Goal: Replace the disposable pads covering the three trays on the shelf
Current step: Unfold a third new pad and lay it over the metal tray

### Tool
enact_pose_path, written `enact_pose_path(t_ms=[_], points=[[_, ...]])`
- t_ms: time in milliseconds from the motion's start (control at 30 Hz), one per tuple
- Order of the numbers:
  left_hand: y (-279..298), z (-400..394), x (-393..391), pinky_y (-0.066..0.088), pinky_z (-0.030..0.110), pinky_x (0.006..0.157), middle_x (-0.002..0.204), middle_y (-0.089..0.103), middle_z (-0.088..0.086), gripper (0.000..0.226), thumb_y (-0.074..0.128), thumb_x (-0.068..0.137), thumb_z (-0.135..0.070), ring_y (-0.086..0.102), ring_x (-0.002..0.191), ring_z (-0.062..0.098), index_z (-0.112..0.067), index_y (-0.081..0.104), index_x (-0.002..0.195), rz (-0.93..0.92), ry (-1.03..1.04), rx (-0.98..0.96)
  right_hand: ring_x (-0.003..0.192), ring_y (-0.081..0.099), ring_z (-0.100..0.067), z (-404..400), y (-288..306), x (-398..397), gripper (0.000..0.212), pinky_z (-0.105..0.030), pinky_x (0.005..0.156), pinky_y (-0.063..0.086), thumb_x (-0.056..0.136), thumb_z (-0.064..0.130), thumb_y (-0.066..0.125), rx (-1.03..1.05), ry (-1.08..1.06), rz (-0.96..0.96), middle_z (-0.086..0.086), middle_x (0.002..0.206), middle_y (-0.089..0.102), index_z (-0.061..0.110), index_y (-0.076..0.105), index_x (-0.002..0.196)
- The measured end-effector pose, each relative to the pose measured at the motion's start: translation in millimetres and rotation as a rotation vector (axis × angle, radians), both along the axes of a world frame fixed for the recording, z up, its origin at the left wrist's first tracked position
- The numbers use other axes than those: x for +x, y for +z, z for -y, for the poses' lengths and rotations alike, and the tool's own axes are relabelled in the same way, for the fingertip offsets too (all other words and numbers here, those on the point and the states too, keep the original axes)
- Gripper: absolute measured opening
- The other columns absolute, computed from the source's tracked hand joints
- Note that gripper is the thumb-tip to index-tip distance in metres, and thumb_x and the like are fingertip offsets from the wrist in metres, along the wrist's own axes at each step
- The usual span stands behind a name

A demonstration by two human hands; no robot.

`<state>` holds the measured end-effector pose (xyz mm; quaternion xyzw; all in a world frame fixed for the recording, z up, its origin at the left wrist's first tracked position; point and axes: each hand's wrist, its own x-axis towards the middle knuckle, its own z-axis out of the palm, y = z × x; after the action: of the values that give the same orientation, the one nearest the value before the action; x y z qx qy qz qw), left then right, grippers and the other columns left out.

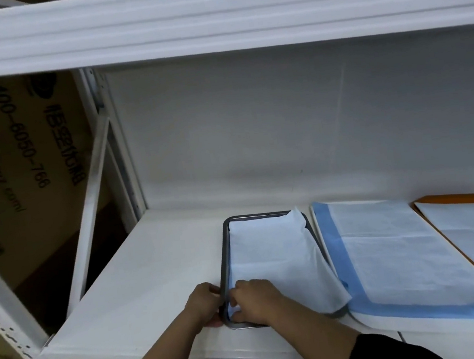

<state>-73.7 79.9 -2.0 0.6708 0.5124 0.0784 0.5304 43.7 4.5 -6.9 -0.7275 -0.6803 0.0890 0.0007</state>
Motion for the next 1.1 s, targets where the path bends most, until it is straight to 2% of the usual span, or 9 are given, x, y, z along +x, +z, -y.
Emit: enact_pose_path(t_ms=[167, 300, 467, 567, 667, 733, 833, 967, 1100], points=[[-4, -2, 0, 0.057, 0.032, 0.054, 0.078, 0.064, 0.014, 0.006, 0.057, 0.089, -0.005, 0.063, 0.062, 0.025, -0.006, 0.063, 0.092, 0.045, 0.042, -0.011, 0.108, 0.055, -0.030, -1, 8, 14, 0.039, -0.035, 0.080, 0.042, 0.089, 0.031, 0.061, -0.107, 0.095, -0.025, -0.009, 0.122, 0.053, 0.017, 0.058, 0.125], [-2, -1, 2, 0.058, 0.031, 0.057, 0.082, 0.063, 0.015, 0.011, 0.055, 0.089, -0.005, 0.063, 0.066, 0.026, -0.012, 0.059, 0.081, 0.013, 0.040, 0.004, 0.104, 0.057, -0.031, -2, 12, 16, 0.041, -0.032, 0.073, 0.037, 0.087, 0.023, 0.063, -0.105, 0.176, 0.110, -0.009, 0.122, 0.054, 0.017, 0.057, 0.127], [-7, -2, -1, 0.061, 0.040, 0.066, 0.076, 0.062, 0.018, 0.017, 0.058, 0.089, -0.010, 0.065, 0.062, 0.028, -0.003, 0.059, 0.073, -0.007, 0.030, 0.019, 0.099, 0.058, -0.031, 1, 3, 7, 0.030, -0.035, 0.077, 0.043, 0.087, 0.031, 0.060, -0.040, 0.038, -0.033, -0.010, 0.113, 0.053, 0.015, 0.062, 0.112], [-7, -1, 1, 0.061, 0.041, 0.067, 0.072, 0.063, 0.017, 0.021, 0.059, 0.088, -0.008, 0.067, 0.065, 0.030, -0.003, 0.059, 0.068, 0.008, 0.034, 0.023, 0.096, 0.058, -0.033, -3, 3, 3, 0.029, -0.036, 0.076, 0.044, 0.087, 0.029, 0.060, -0.049, 0.029, 0.015, -0.013, 0.112, 0.053, 0.012, 0.064, 0.110], [-9, -1, 1, 0.061, 0.041, 0.066, 0.062, 0.059, 0.014, 0.029, 0.057, 0.087, -0.004, 0.064, 0.060, 0.030, -0.006, 0.054, 0.058, 0.013, 0.052, 0.027, 0.096, 0.056, -0.038, -7, -4, -4, 0.030, -0.028, 0.054, 0.030, 0.091, 0.026, 0.056, -0.052, 0.038, 0.090, -0.018, 0.114, 0.050, 0.006, 0.064, 0.111], [-10, -1, 2, 0.061, 0.040, 0.065, 0.062, 0.058, 0.013, 0.029, 0.059, 0.087, -0.007, 0.064, 0.060, 0.029, -0.006, 0.054, 0.058, 0.019, 0.055, 0.017, 0.100, 0.054, -0.038, -8, -11, -8, 0.031, -0.027, 0.048, 0.015, 0.093, 0.023, 0.054, -0.035, 0.049, 0.102, -0.019, 0.117, 0.048, 0.002, 0.063, 0.114], [-9, -2, 2, 0.061, 0.036, 0.063, 0.068, 0.061, 0.016, 0.021, 0.059, 0.088, -0.008, 0.064, 0.060, 0.027, -0.002, 0.059, 0.068, 0.012, 0.042, 0.000, 0.103, 0.052, -0.035, -4, -15, -5, 0.027, -0.028, 0.054, 0.026, 0.093, 0.023, 0.055, 0.004, 0.019, 0.017, -0.015, 0.117, 0.047, 0.006, 0.064, 0.113], [-8, -2, 2, 0.060, 0.032, 0.059, 0.069, 0.058, 0.016, 0.018, 0.057, 0.088, -0.004, 0.061, 0.058, 0.025, -0.001, 0.056, 0.070, 0.012, 0.036, -0.026, 0.100, 0.053, -0.024, 10, -22, 4, 0.016, -0.030, 0.078, 0.040, 0.093, 0.021, 0.054, 0.137, -0.077, -0.291, 0.000, 0.103, 0.044, 0.014, 0.062, 0.106], [-8, -4, 2, 0.057, 0.029, 0.054, 0.077, 0.063, 0.018, 0.012, 0.057, 0.088, -0.005, 0.064, 0.062, 0.025, 0.001, 0.061, 0.079, 0.030, 0.034, -0.066, 0.089, 0.052, -0.015, 20, -22, 5, 0.012, -0.026, 0.081, 0.043, 0.096, 0.020, 0.052, 0.236, -0.145, -0.491, 0.005, 0.099, 0.044, 0.012, 0.059, 0.103]])
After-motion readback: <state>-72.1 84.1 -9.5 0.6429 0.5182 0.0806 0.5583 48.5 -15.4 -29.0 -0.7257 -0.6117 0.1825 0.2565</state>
